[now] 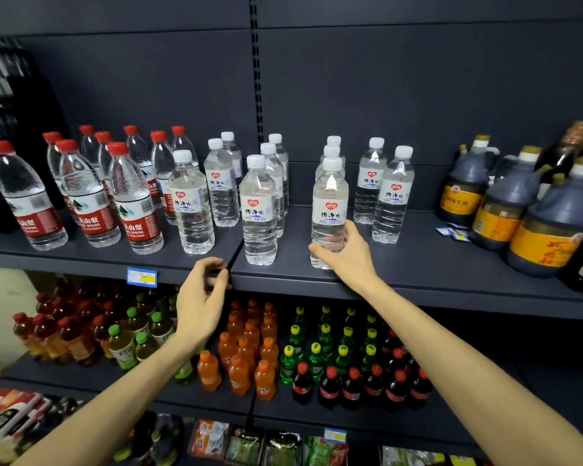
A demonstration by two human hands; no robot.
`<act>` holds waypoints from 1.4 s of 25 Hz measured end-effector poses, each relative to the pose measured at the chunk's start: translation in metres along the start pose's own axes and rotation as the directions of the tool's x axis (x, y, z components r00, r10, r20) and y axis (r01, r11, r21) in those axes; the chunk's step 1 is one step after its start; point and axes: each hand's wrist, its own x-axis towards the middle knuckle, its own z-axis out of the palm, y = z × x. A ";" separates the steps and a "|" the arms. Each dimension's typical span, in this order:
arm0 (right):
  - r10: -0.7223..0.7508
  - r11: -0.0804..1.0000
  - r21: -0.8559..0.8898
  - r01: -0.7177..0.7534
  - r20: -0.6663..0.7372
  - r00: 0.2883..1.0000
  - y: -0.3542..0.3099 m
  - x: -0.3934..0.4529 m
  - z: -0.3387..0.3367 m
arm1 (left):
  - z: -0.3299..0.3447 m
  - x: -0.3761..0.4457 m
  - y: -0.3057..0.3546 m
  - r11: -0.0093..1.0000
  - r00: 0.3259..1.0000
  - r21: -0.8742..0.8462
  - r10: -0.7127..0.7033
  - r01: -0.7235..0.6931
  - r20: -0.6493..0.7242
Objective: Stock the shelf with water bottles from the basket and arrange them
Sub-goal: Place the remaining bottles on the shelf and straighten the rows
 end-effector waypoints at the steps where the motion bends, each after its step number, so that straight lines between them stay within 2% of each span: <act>1: -0.003 1.000 -0.005 0.003 -0.004 1.000 0.000 0.000 0.000 | 0.001 0.000 0.001 1.000 1.000 -0.008 -0.001 0.001 0.002; 6: 0.003 1.000 -0.017 -0.003 0.015 1.000 0.003 0.001 0.000 | 0.007 -0.003 0.008 0.999 1.000 -0.042 -0.005 0.004 -0.014; 8: 0.008 0.998 0.059 -0.010 0.036 0.999 0.000 -0.002 -0.002 | 0.007 -0.001 0.010 0.998 1.000 -0.057 -0.012 0.011 -0.014; 9: 0.005 0.994 0.112 -0.004 -0.006 1.000 -0.001 -0.004 -0.004 | 0.007 0.000 0.011 0.998 1.000 -0.061 -0.013 0.013 -0.010; 11: 0.010 0.980 0.196 0.032 -0.211 0.977 -0.001 -0.004 -0.012 | 0.007 0.002 0.015 0.998 1.000 -0.062 0.000 0.000 -0.004; 14: 0.045 0.995 0.101 0.014 -0.560 0.827 0.005 0.011 -0.035 | 0.013 0.005 0.026 0.995 0.999 -0.091 0.028 -0.027 0.019; 16: 0.087 0.996 0.032 -0.088 -0.647 0.757 0.012 0.025 -0.052 | 0.022 0.008 0.039 0.992 0.998 -0.123 0.046 -0.041 0.034; 18: 0.126 0.983 -0.025 -0.184 -0.635 0.762 0.020 0.040 -0.065 | 0.034 0.011 0.050 0.987 0.996 -0.146 0.069 -0.061 0.051; 22: 0.274 0.941 -0.059 -0.332 -0.441 0.854 0.036 0.064 -0.074 | 0.052 0.015 0.067 0.979 0.993 -0.192 0.083 -0.067 0.078; 25: 0.212 0.933 -0.184 -0.311 -0.417 0.884 0.047 0.074 -0.068 | 0.052 0.019 0.071 0.978 0.993 -0.190 0.098 -0.083 0.071; 29: 0.193 0.926 -0.211 -0.313 -0.447 0.873 0.043 0.074 -0.064 | 0.045 0.023 0.068 0.981 0.992 -0.173 0.105 -0.093 0.067; 35: 0.146 0.922 -0.286 -0.260 -0.367 0.919 0.035 0.070 -0.053 | 0.042 0.014 0.057 0.985 0.995 -0.158 0.076 -0.065 0.069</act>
